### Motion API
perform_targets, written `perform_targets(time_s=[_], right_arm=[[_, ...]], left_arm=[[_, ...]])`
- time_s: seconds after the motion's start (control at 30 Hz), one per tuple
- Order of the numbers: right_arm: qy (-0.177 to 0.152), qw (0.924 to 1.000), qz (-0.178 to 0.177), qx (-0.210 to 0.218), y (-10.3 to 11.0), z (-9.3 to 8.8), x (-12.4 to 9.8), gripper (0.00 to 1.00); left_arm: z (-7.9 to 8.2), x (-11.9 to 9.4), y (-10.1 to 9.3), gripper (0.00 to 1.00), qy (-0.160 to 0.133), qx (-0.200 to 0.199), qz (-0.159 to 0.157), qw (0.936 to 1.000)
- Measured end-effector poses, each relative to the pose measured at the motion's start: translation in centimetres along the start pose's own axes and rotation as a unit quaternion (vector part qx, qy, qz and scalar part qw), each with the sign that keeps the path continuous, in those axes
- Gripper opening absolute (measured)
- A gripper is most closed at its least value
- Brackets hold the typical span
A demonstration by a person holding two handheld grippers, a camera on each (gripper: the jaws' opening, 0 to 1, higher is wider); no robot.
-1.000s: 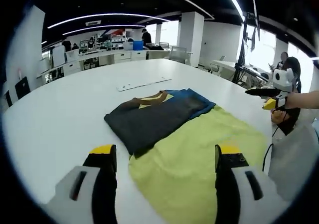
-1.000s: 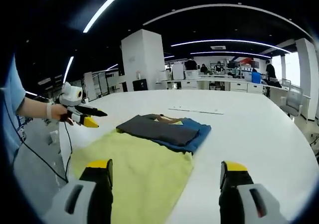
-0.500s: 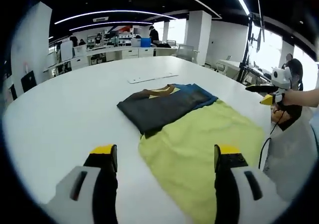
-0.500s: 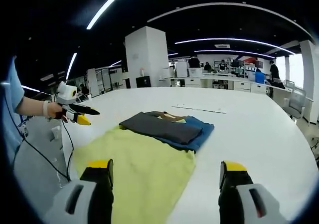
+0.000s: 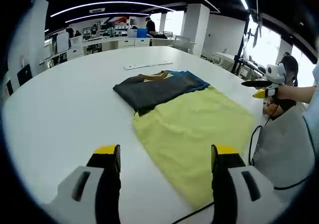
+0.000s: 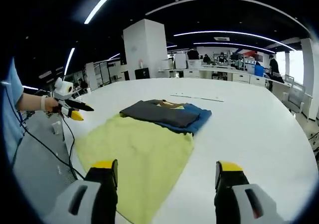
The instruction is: Fold the garment on the visible template until the final outline fits inside the template.
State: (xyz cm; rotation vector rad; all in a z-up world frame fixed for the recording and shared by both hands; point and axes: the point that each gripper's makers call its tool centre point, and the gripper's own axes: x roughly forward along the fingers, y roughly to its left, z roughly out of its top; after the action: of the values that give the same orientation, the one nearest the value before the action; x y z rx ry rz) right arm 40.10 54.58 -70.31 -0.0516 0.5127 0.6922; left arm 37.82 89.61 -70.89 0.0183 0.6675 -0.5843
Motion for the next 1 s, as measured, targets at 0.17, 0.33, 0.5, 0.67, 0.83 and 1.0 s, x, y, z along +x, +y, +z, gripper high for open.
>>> perform_targets(time_s=[0.17,0.33,0.5,0.67,0.83,1.0], right_arm=[[0.028,0.9996,0.006,0.002,0.5,-1.9,-0.6,0.73],[0.052,0.9984,0.019,0.008,1.1,-3.6,-1.4,0.61],[0.072,0.9970,0.027,0.010,1.6,-5.0,-2.0,0.58],[0.090,0.9954,0.032,0.010,1.8,-6.1,-2.5,0.56],[0.104,0.9940,0.032,0.009,2.3,-7.1,-2.8,0.52],[0.129,0.9910,0.037,-0.009,2.8,-8.3,-2.8,0.45]], left_arm=[[-2.6,-0.5,-1.2,0.59,0.038,0.005,-0.018,0.9991],[-4.8,-1.1,-1.8,0.49,0.079,0.011,-0.030,0.9964],[-6.2,-1.4,-2.3,0.42,0.103,0.001,-0.039,0.9940],[-7.4,-1.8,-3.2,0.35,0.126,-0.006,-0.051,0.9907],[-8.4,-2.0,-3.6,0.27,0.142,-0.012,-0.054,0.9883],[-9.0,-2.0,-3.9,0.23,0.151,-0.025,-0.054,0.9868]])
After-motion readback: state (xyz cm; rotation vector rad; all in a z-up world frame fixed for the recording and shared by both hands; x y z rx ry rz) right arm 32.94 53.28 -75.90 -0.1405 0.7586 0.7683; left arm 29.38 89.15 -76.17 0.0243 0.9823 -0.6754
